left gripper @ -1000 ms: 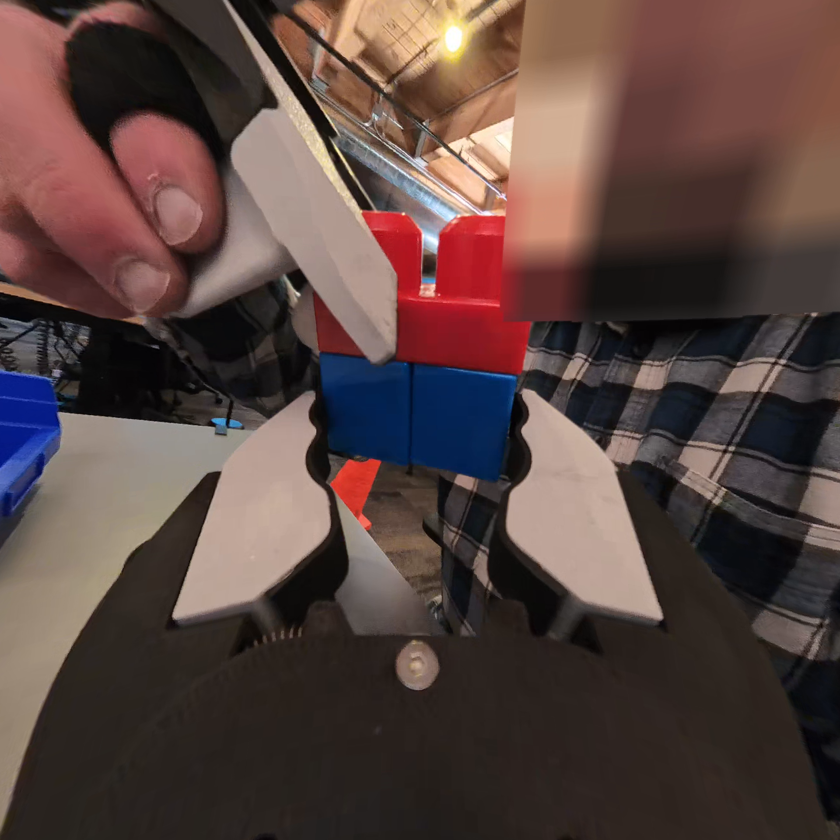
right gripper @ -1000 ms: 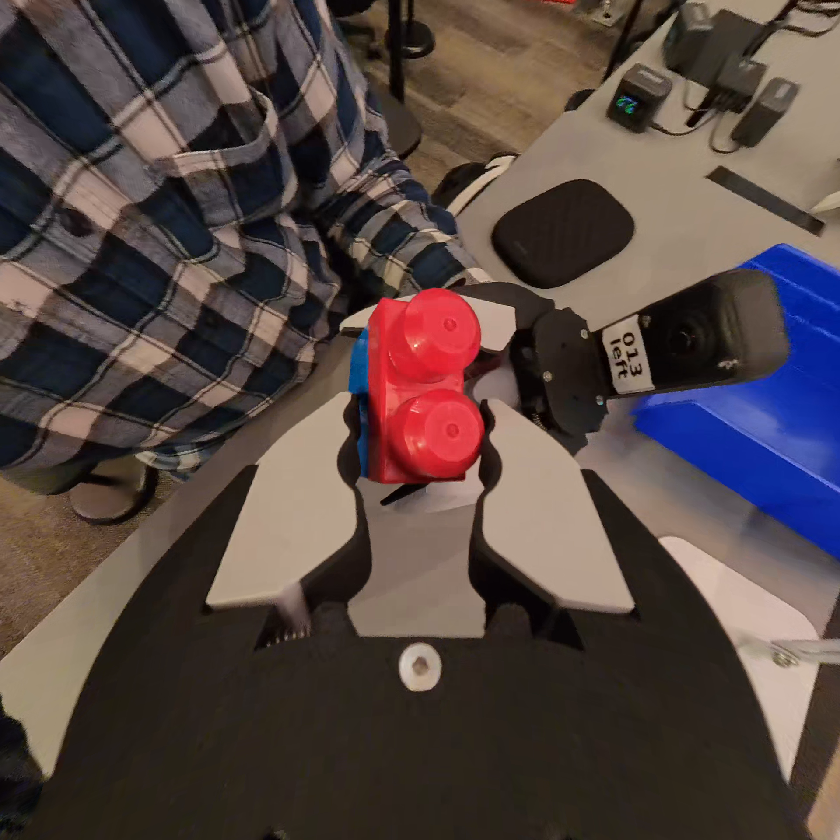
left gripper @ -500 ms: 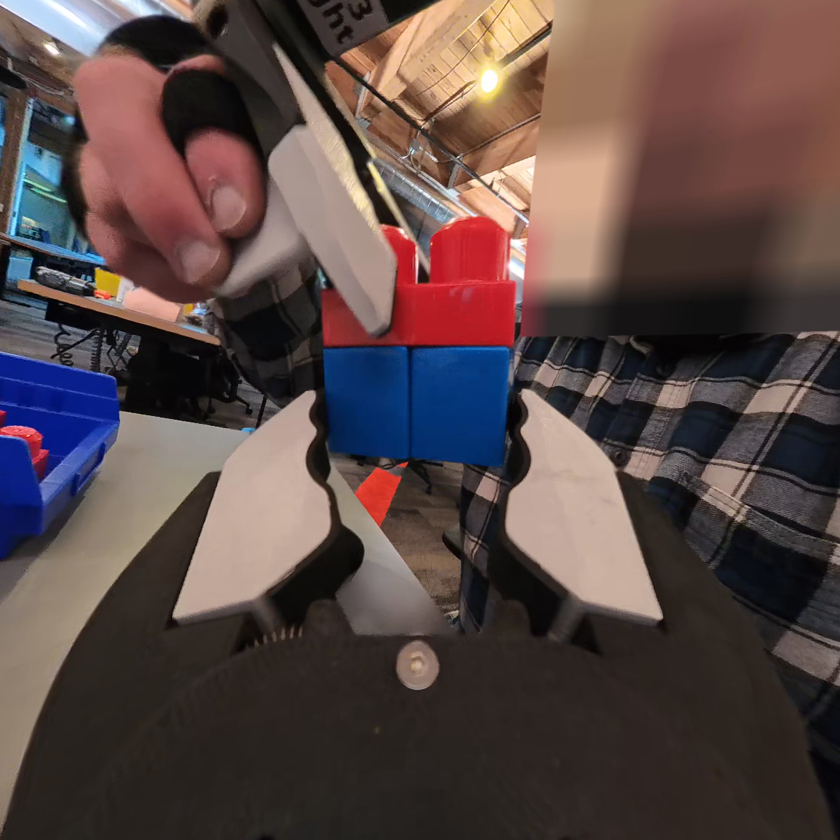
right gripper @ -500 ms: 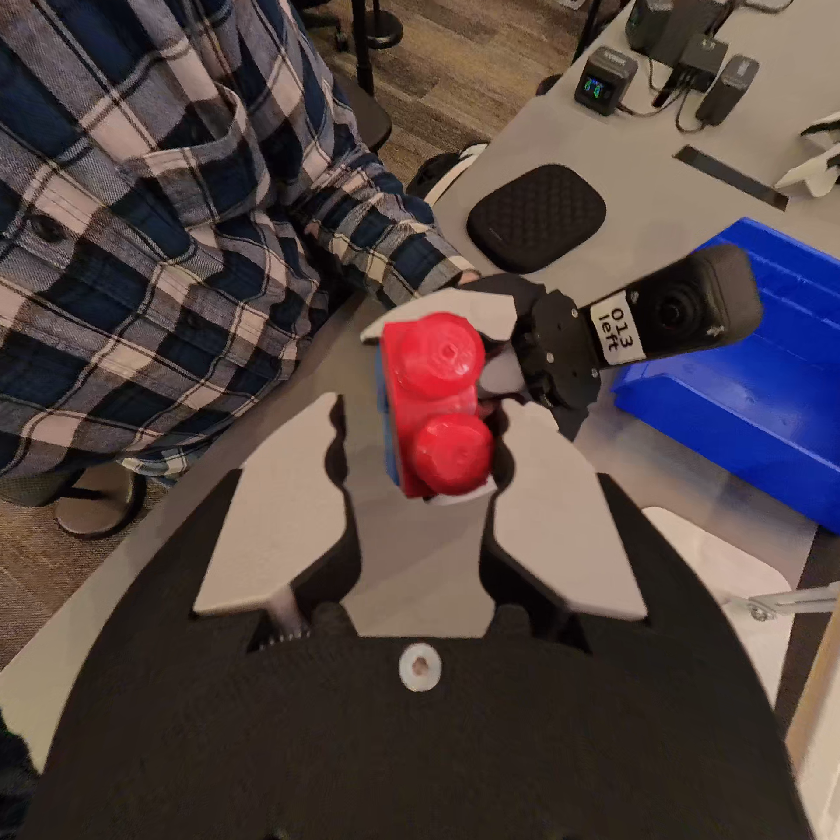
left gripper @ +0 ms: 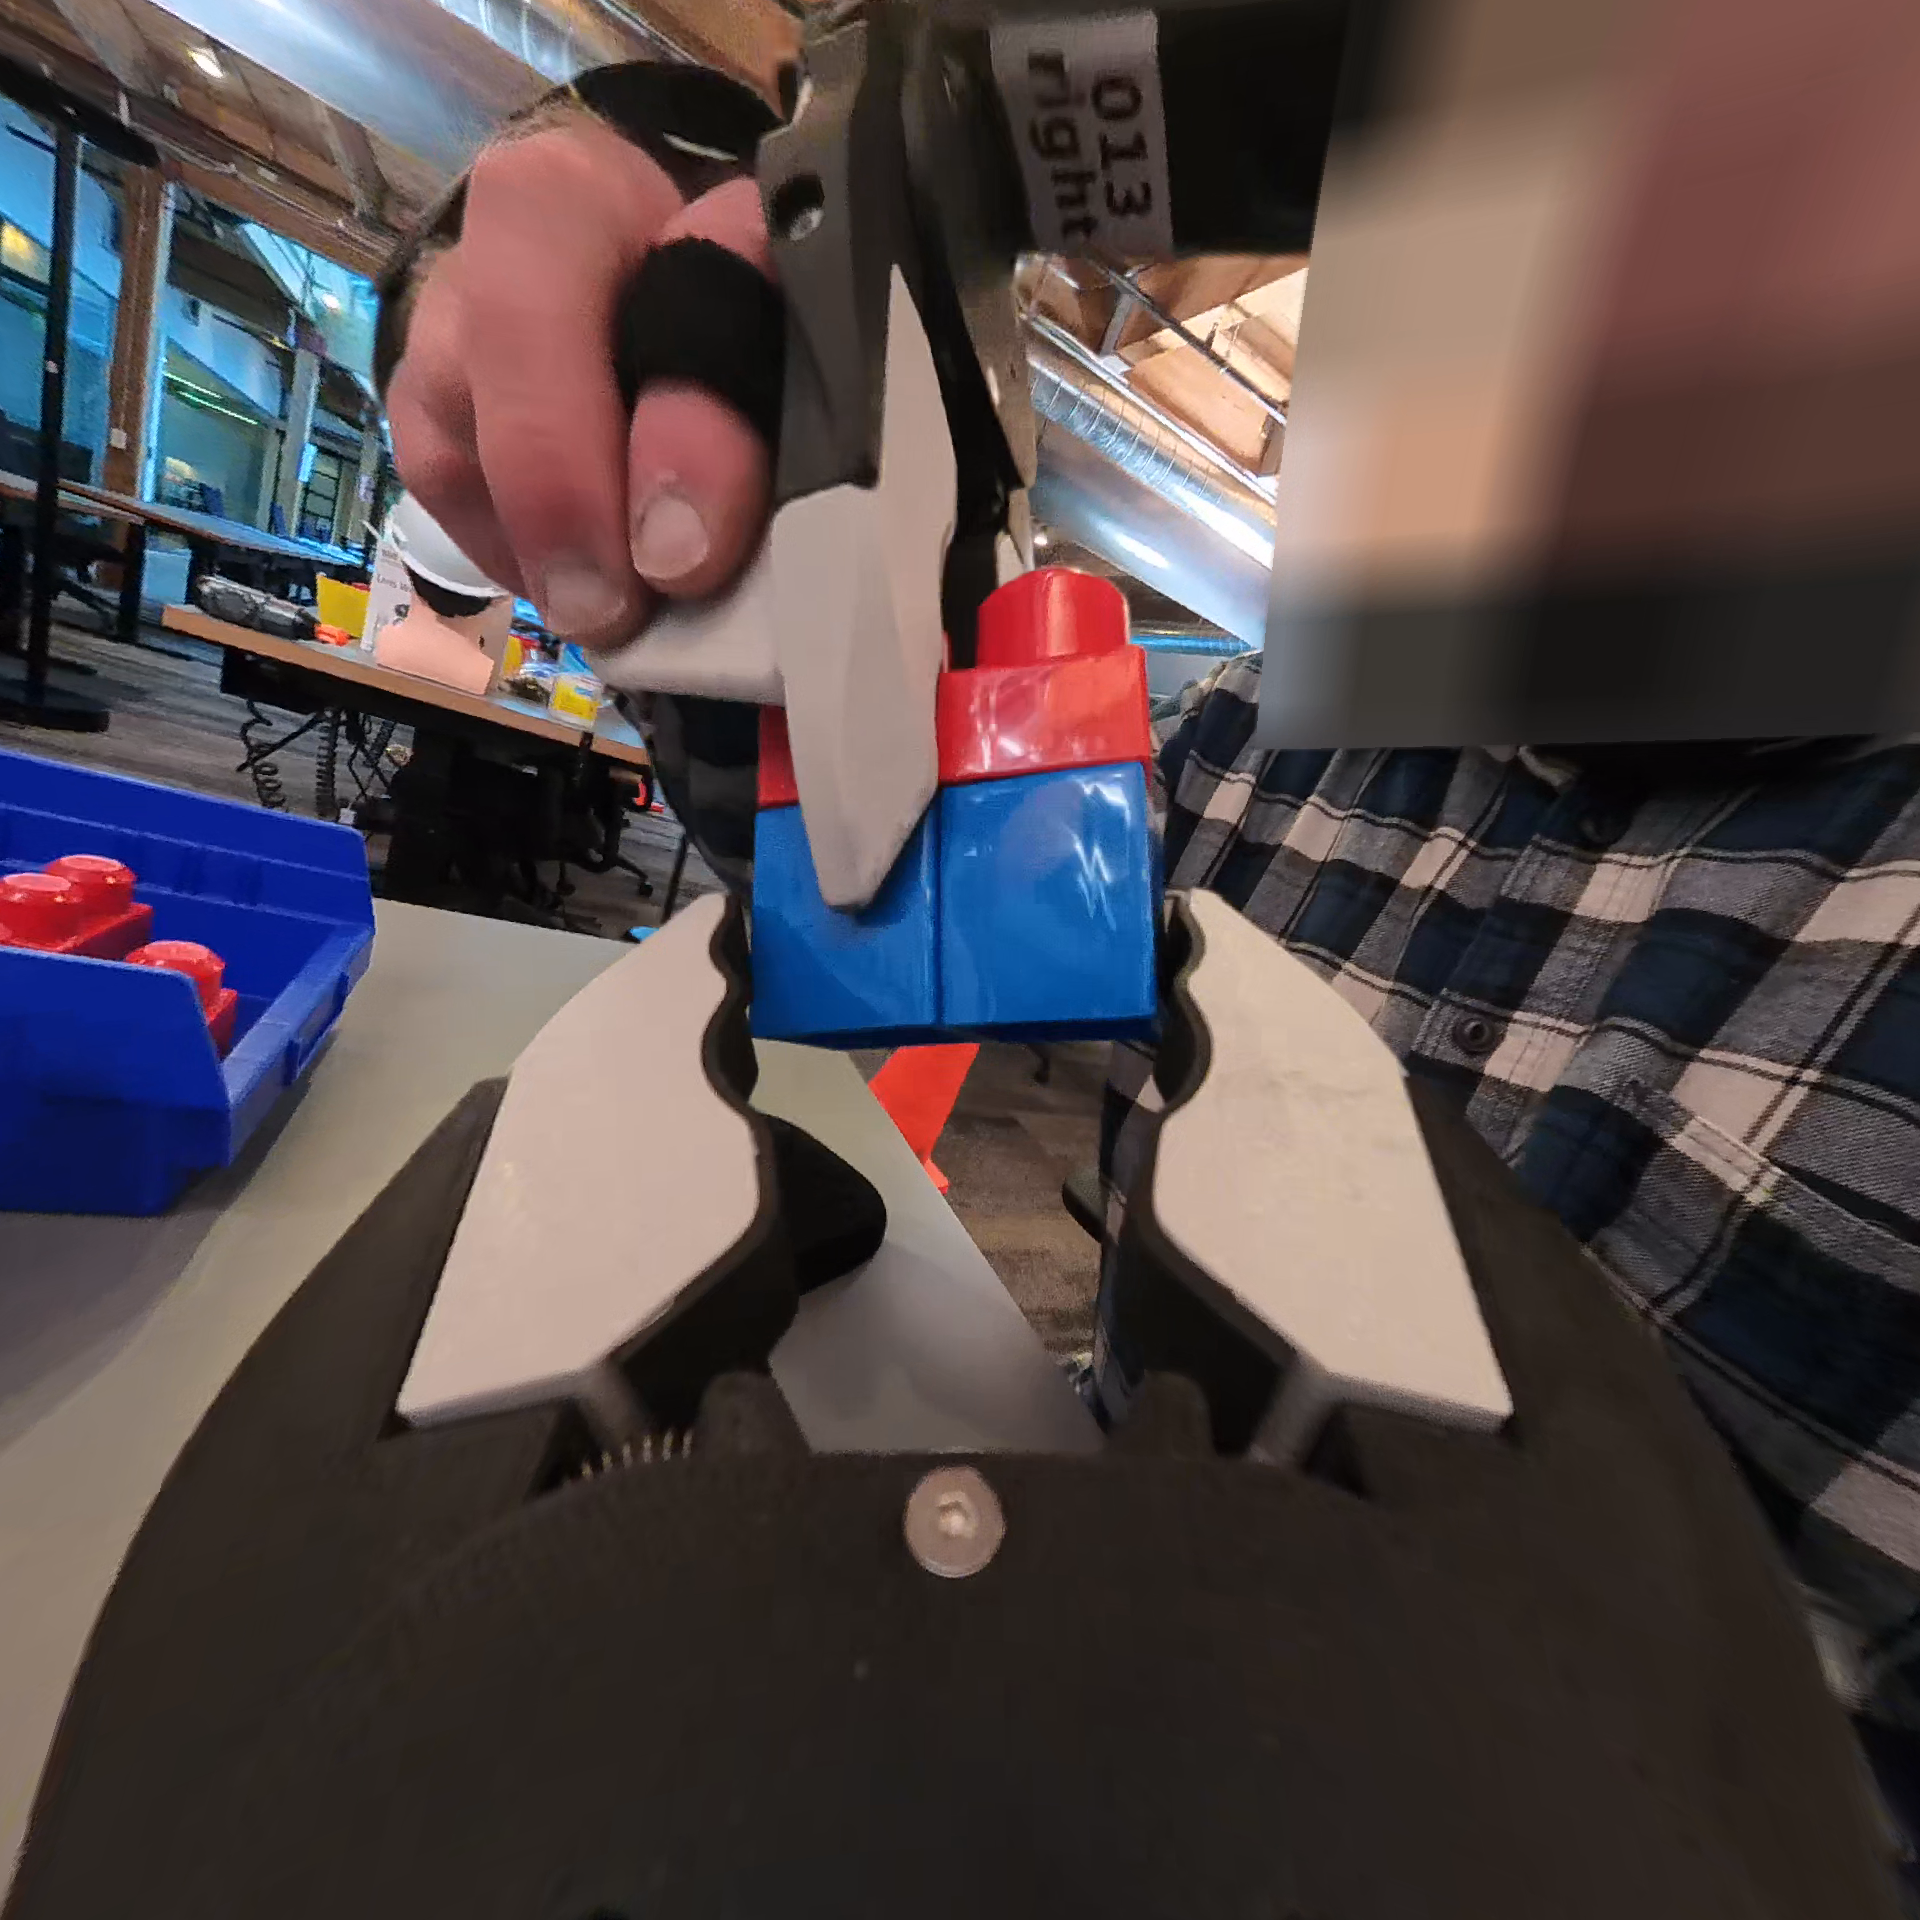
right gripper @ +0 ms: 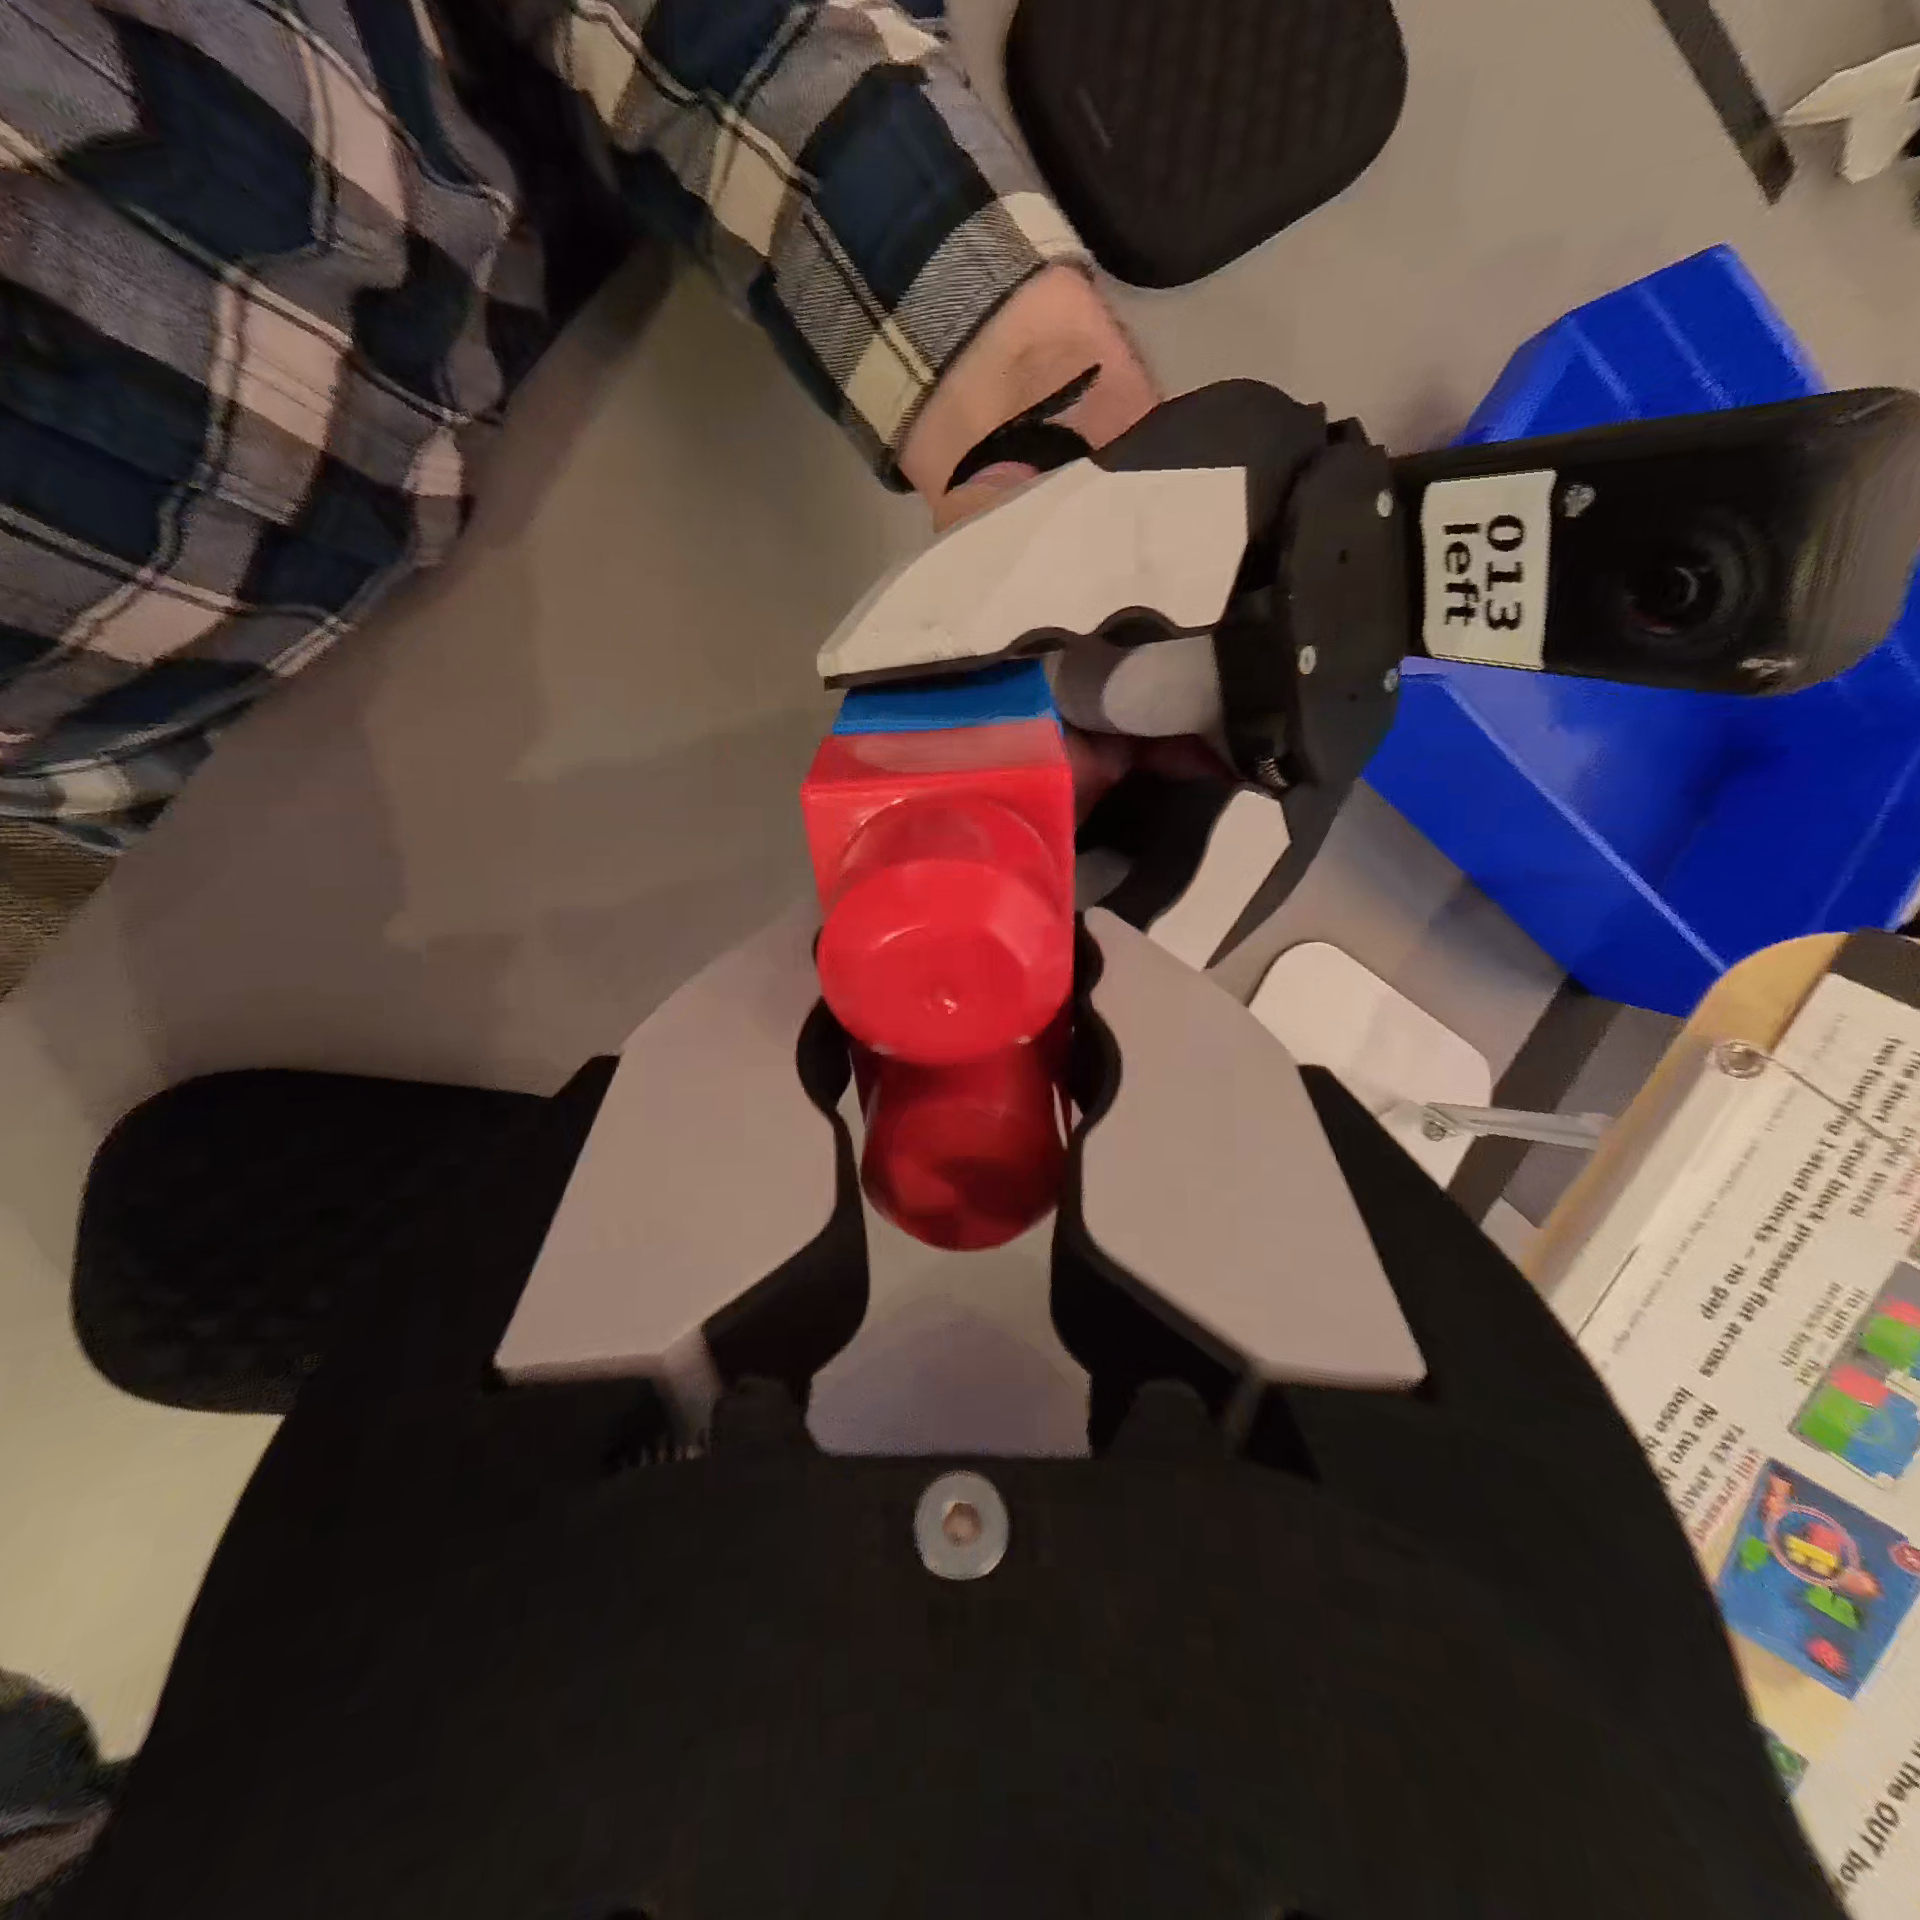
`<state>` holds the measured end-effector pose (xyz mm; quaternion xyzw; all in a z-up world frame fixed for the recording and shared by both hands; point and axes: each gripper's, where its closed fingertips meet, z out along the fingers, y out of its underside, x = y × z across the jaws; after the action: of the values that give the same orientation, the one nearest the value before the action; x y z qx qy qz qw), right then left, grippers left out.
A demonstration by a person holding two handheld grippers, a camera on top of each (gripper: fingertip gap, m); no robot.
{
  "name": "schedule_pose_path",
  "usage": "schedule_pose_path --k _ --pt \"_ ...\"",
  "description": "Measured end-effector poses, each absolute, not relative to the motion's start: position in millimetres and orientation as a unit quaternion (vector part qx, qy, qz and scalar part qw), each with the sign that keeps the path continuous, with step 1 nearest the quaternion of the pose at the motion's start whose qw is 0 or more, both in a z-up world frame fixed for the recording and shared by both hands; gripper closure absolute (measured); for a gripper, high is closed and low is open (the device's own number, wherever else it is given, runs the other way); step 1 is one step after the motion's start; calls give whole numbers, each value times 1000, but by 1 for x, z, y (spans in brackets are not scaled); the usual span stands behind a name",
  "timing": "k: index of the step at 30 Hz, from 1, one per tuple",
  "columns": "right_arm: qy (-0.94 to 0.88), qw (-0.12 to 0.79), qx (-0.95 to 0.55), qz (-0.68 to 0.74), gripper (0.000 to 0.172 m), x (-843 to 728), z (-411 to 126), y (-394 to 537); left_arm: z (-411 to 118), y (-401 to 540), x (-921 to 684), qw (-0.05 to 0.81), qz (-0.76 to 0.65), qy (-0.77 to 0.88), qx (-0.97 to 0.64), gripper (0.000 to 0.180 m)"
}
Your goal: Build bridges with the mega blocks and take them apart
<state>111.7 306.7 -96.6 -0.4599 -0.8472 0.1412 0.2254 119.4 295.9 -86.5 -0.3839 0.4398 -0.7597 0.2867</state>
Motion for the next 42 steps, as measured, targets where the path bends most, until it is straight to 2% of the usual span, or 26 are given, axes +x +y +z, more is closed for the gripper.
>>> schedule_pose_path --k 3,11,17,22,29,35,40,41,42 --pt "-836 256 -457 162 133 104 -91 309 -81 299 114 290 -776 419 -372 106" --pt "-836 259 -458 156 133 103 -92 313 -81 303 112 304 -775 411 -372 106" --pt "-827 215 -484 188 133 106 -96 311 -83 302 115 310 -769 417 -373 108" --pt "-781 269 -517 223 84 95 -76 329 -64 319 100 308 -853 289 -305 108" --pt "-790 224 -506 265 128 92 -88 316 -70 314 112 307 -838 315 -322 108" --pt "-817 211 -490 219 129 97 -93 316 -71 314 112 318 -828 323 -331 109" --pt "-804 207 -505 235 129 94 -90 319 -68 319 110 332 -833 303 -322 110" --pt "-797 219 -513 231 122 91 -89 324 -67 322 108 336 -835 292 -323 110" --pt "-785 255 -519 221 89 86 -84 332 -65 328 105 342 -841 272 -320 110"
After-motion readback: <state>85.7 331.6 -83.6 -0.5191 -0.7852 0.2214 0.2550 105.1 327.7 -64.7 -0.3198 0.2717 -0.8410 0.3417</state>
